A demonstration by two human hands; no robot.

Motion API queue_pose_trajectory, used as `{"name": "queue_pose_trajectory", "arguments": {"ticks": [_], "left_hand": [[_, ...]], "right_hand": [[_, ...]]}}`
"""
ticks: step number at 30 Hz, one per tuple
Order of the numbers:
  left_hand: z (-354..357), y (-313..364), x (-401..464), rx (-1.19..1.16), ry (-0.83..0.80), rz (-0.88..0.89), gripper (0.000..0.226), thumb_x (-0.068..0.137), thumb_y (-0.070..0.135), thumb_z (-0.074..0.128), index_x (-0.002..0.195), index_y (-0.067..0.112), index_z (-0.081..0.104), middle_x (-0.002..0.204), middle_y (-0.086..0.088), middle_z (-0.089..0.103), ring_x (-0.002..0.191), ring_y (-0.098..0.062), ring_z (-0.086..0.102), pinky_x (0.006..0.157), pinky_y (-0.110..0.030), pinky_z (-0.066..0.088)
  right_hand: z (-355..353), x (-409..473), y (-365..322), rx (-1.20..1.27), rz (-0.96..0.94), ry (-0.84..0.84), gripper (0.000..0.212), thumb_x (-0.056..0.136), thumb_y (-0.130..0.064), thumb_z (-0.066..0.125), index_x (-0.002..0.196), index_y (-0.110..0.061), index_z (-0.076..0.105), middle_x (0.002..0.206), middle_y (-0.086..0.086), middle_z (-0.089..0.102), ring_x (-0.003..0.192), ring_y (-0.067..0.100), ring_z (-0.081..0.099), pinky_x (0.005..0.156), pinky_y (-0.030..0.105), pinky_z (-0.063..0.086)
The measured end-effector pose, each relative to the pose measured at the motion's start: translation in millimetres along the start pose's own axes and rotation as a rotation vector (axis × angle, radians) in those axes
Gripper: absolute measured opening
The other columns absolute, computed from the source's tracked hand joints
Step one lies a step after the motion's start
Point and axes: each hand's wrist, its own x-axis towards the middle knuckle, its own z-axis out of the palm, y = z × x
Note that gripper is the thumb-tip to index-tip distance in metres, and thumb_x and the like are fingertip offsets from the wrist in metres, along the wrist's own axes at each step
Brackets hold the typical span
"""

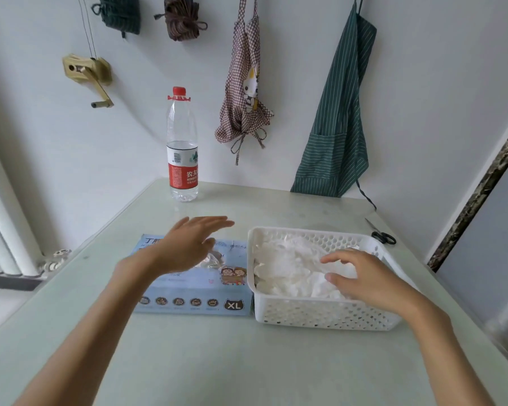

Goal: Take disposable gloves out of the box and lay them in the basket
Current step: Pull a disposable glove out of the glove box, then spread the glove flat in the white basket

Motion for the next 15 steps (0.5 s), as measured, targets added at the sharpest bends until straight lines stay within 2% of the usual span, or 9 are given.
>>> {"name": "queue_pose_trajectory", "arguments": {"ticks": [3, 7, 10, 12, 13, 15], "left_hand": [[-14, -42, -12, 0.003, -0.052, -0.133, 0.056, 0.098, 0.032, 0.045, 0.149, 0.031, 0.02, 0.158, 0.006, 0.017, 0.144, -0.016, 0.018, 0.119, -0.039, 0.014], [-19, -79, -24, -0.045, -0.227, -0.263, 0.092, 0.073, 0.066, 0.046, 0.151, 0.033, 0.008, 0.16, 0.007, 0.003, 0.147, -0.018, 0.006, 0.119, -0.045, 0.013], [-16, -92, -25, -0.064, -0.28, -0.268, 0.106, 0.062, 0.077, 0.049, 0.149, 0.039, 0.002, 0.159, 0.01, -0.004, 0.147, -0.017, -0.002, 0.117, -0.048, 0.01], [-15, -101, -25, -0.105, -0.323, -0.248, 0.128, 0.041, 0.096, 0.044, 0.148, 0.043, 0.0, 0.159, 0.013, -0.005, 0.147, -0.015, -0.003, 0.117, -0.049, 0.01], [-13, -105, -24, -0.111, -0.342, -0.251, 0.138, 0.029, 0.101, 0.04, 0.148, 0.044, 0.0, 0.159, 0.014, -0.004, 0.147, -0.015, -0.003, 0.117, -0.048, 0.011], [-7, -112, -22, -0.099, -0.368, -0.275, 0.146, 0.02, 0.102, 0.035, 0.149, 0.042, 0.001, 0.158, 0.015, 0.0, 0.146, -0.012, -0.003, 0.117, -0.048, 0.012]], "right_hand": [[7, 5, -38, -0.072, -0.116, 0.041, 0.024, 0.093, -0.034, 0.057, 0.117, -0.039, 0.057, 0.123, -0.025, 0.049, 0.121, -0.003, 0.042, 0.099, 0.024, 0.034], [40, 32, -94, -0.145, -0.266, 0.02, 0.024, 0.094, -0.033, 0.055, 0.117, -0.039, 0.059, 0.124, -0.02, 0.053, 0.121, 0.0, 0.041, 0.098, 0.024, 0.034], [63, 60, -124, -0.249, -0.383, 0.036, 0.023, 0.094, -0.029, 0.055, 0.114, -0.036, 0.063, 0.11, -0.013, 0.06, 0.108, 0.007, 0.048, 0.083, 0.025, 0.035], [75, 81, -138, -0.375, -0.478, 0.029, 0.022, 0.094, -0.027, 0.055, 0.112, -0.034, 0.066, 0.098, -0.011, 0.059, 0.099, 0.009, 0.047, 0.075, 0.025, 0.03], [79, 90, -143, -0.435, -0.519, 0.013, 0.022, 0.094, -0.027, 0.056, 0.111, -0.033, 0.067, 0.093, -0.012, 0.055, 0.096, 0.01, 0.046, 0.074, 0.024, 0.028], [86, 106, -151, -0.54, -0.586, -0.04, 0.023, 0.093, -0.028, 0.059, 0.114, -0.03, 0.068, 0.086, -0.012, 0.047, 0.091, 0.009, 0.043, 0.076, 0.025, 0.029]]}}
